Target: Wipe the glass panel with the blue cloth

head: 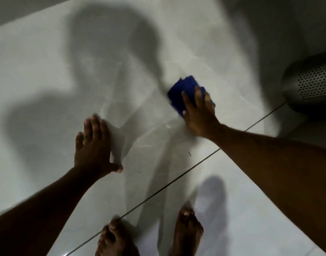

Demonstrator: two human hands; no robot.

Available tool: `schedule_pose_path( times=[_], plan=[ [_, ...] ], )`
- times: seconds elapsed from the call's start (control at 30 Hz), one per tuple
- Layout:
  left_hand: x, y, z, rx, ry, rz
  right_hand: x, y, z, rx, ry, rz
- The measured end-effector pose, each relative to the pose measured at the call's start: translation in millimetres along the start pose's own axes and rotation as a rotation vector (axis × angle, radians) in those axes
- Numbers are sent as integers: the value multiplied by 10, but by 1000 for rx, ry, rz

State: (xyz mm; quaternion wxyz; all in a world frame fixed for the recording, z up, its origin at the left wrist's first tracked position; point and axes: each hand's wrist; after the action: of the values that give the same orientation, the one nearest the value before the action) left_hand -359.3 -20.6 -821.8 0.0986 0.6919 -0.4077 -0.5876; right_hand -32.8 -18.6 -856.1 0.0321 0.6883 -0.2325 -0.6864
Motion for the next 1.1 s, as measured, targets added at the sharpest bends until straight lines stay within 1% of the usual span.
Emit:
schedule_pose_path(
  times=[0.03, 0.07, 0.1, 0.13, 0.2, 0.23, 0.27, 0.3, 0.33, 0.37, 0.4, 0.47, 0.53, 0.57, 0.6, 0.63, 0.7, 0.73, 0.8, 0.87, 0.9, 0.93, 0.97, 1.03, 1.1],
  plan=[
    [-3, 0, -3, -1, 1, 4, -23, -23, 98, 109, -59, -14],
    [-4, -2, -13, -1, 1, 7, -4, 104, 183, 128, -68, -30],
    [-3, -2, -21, -1, -2, 6, 87, 341, 217, 58, -62, -52],
    [-3, 1, -27, -4, -7, 5, 212, 689, 215, -76, -32, -46],
    [-16, 12, -40, -9, -9, 9, 379, 1386, 0, -527, 120, 56],
    [-28, 12, -41, -7, -10, 9, 409, 1475, -200, -730, 215, 116],
    [-40, 12, -43, -3, -9, 7, 359, 1361, -394, -884, 274, 137],
    [-47, 12, -45, -2, -3, 7, 300, 1135, -534, -974, 328, 93],
    [-48, 13, -45, -7, 1, 7, 231, 901, -602, -969, 365, 67],
    [-45, 10, -48, -9, 1, 10, 160, 699, -624, -897, 384, 39],
    [-39, 8, -56, -10, 0, 11, 97, 529, -633, -782, 386, 13],
    [-40, 6, -65, -18, -7, 13, 35, 322, -525, -470, 276, -26],
    [-43, -9, -66, -21, -16, 20, 64, 279, -103, -21, 22, -49],
    [-43, -13, -63, -22, -16, 22, 83, 315, 209, 174, -88, -60],
    [-41, -16, -58, -23, -16, 21, 120, 394, 550, 257, -154, -84],
    [-43, -16, -55, -23, -18, 22, 186, 513, 892, 206, -189, -99],
    [-52, -11, -62, -22, -25, 25, 270, 764, 1436, -108, -192, -35],
    [-60, -6, -67, -27, -27, 19, 266, 797, 1587, -230, -178, -15],
    [-73, -3, -69, -33, -23, 16, 169, 525, 1635, -354, -151, -44],
    [-80, 4, -63, -31, -16, 15, 9, 83, 1437, -393, -88, -112],
    [-83, 8, -54, -28, -16, 11, -39, -119, 1250, -348, -73, -124],
    [-87, 15, -53, -24, -14, 10, -62, -262, 1010, -240, -71, -127],
    [-90, 23, -57, -20, -14, 10, -60, -317, 729, -93, -84, -113],
    [-95, 30, -70, -22, -18, 5, 17, -129, 207, 193, -164, -64],
    [-102, 21, -85, -24, -15, 10, 160, 407, -79, 428, -232, -20]
  ],
)
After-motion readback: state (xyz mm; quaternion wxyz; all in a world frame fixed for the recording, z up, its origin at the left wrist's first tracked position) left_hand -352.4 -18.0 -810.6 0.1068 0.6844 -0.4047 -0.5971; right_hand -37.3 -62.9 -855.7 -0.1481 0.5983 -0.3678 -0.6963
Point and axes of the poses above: each hand's wrist, its own y-axis away from the middle knuckle, its own x-axis out of the palm, z = x × y, and after that the axes turned 11 degrees about x, right-handed
